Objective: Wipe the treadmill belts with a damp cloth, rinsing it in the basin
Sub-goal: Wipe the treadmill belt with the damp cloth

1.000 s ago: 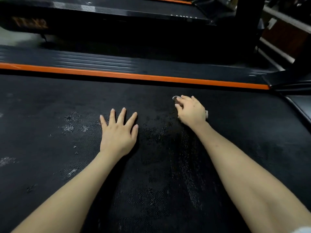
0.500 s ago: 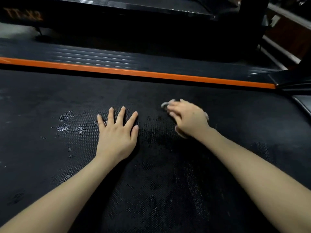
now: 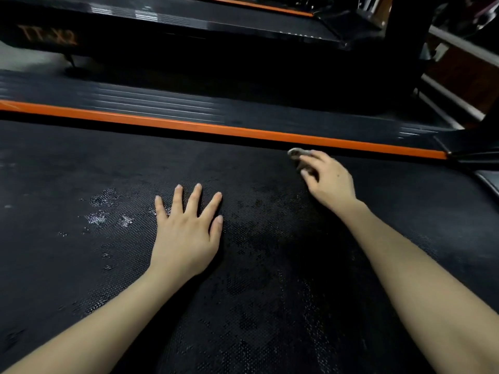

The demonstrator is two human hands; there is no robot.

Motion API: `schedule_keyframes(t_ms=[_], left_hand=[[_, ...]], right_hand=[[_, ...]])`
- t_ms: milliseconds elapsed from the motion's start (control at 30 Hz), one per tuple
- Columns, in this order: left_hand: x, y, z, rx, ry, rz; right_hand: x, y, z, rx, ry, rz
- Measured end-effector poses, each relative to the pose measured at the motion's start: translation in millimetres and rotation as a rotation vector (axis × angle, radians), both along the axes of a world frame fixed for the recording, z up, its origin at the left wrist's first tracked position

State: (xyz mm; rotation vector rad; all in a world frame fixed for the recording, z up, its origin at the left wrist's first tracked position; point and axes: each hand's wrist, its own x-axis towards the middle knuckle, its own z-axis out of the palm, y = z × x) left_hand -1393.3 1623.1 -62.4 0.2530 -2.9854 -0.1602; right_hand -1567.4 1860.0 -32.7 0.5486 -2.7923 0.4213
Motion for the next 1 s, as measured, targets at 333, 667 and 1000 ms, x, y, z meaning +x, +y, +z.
schedule_keyframes(t_ms=[333, 667, 1000], left_hand=[[-1, 0, 0, -0.017, -0.019, 0.002], [-1, 1, -1, -0.017, -0.015, 0.0], [0, 2, 4, -0.007, -0.019, 0.002]], right_hand=[[-7, -107, -12, 0.077, -0.03, 0.011], [-16, -51, -5, -0.015, -0.079, -0.105], [99, -39, 13, 0.178, 0.051, 0.289]])
